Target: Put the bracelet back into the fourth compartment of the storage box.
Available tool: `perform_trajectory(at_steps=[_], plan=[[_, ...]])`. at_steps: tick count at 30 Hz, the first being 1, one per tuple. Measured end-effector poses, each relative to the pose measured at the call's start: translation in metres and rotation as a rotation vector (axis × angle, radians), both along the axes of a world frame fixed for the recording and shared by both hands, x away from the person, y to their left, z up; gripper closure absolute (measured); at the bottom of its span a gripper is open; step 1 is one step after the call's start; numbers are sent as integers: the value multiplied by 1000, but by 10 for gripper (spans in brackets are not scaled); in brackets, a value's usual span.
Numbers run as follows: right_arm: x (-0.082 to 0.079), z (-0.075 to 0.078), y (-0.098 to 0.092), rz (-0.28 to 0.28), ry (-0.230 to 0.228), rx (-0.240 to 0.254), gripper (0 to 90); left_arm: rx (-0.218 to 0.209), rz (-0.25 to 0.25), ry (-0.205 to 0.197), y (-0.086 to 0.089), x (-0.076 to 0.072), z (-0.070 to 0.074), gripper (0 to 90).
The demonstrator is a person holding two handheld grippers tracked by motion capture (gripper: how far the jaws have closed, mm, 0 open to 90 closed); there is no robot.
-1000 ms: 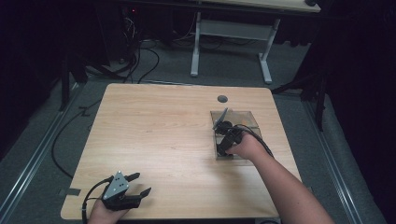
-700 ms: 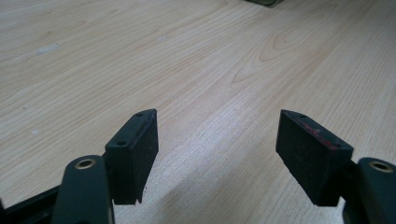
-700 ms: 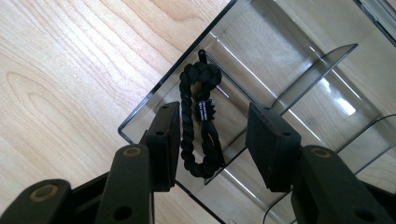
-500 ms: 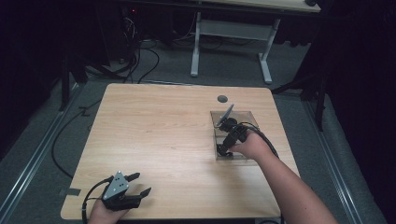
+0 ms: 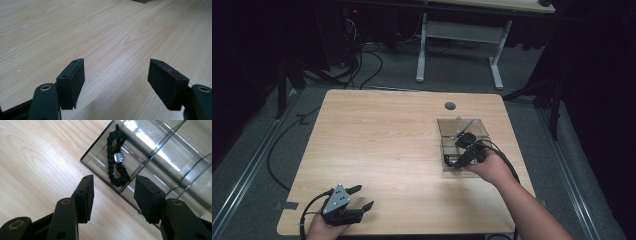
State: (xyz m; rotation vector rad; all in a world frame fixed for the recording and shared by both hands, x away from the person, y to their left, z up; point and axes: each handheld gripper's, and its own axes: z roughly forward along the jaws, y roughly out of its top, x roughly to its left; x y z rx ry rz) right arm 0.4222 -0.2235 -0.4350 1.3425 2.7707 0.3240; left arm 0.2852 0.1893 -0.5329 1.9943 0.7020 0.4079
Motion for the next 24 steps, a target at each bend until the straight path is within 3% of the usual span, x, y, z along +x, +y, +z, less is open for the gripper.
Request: perform_trajectory(at_steps=[8,10,12,24], plan=[[-26,0,-3,1,-101,16,501,3,0,-2,0,0,0,303],[-30,-1,-5,-9,-103,42,498,1,1,-3,0,-1,0,303],[-35,-4,-5,-6,-123,34,487,4,0,-3,0,-1,0,303],[-59,-26,-14,-22,-207,163,437,6,0,-2,0,-1,0,303]])
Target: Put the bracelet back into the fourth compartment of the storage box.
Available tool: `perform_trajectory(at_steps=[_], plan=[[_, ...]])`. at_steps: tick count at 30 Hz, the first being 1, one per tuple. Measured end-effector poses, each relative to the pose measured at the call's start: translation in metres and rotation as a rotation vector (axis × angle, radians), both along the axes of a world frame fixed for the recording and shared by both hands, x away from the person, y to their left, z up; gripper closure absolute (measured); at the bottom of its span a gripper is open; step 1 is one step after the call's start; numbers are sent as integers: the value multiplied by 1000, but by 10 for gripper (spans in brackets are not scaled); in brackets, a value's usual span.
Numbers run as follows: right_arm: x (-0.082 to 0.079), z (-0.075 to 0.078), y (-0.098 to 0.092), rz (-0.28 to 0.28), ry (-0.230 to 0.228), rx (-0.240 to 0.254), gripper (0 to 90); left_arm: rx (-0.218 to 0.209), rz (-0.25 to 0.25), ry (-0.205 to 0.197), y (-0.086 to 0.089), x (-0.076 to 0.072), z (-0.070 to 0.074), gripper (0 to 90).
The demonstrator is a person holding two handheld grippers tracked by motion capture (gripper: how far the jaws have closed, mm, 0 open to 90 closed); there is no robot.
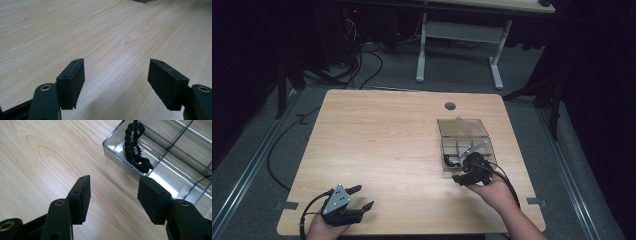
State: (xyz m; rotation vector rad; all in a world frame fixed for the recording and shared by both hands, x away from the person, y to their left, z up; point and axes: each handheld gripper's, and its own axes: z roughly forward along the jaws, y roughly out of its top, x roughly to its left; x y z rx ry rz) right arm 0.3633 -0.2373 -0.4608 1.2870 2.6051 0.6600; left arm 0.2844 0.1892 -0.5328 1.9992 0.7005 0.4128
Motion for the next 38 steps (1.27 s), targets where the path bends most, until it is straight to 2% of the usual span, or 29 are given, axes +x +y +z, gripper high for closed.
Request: perform_trajectory(at_steps=[3,5,8,9,12,15,17,20,22,24,26,27,34,38], plan=[[-5,-6,-2,-14,-22,25,435,1,1,0,0,0,0,303],[-10,-12,-4,-28,-29,68,438,2,0,0,0,0,0,304],[-17,-19,-5,-42,-62,109,442,2,-1,0,0,0,0,304],[-21,-24,-5,-42,-77,137,441,1,0,0,0,0,0,304],[-27,-32,-3,-41,-103,174,442,0,2,-2,0,0,0,304],[-35,-44,0,-19,-179,204,441,0,0,0,0,0,0,304],[-39,-48,1,-17,-229,210,436,0,-1,1,0,0,0,304],[-45,-56,3,-18,-293,251,426,-2,6,-2,0,0,0,303],[-48,-60,4,-25,-318,272,426,-6,15,-6,0,0,0,301],[-54,-65,3,-36,-363,280,427,-11,26,-12,1,-1,0,299],[-58,-66,3,-20,-390,299,421,-13,33,-19,1,-1,0,298],[-60,-65,3,-14,-397,312,424,-13,37,-19,1,-1,0,298],[-61,-68,12,41,-395,255,411,-3,53,-15,-1,0,0,295],[-60,-68,13,49,-385,251,410,-13,52,-18,0,0,0,295]])
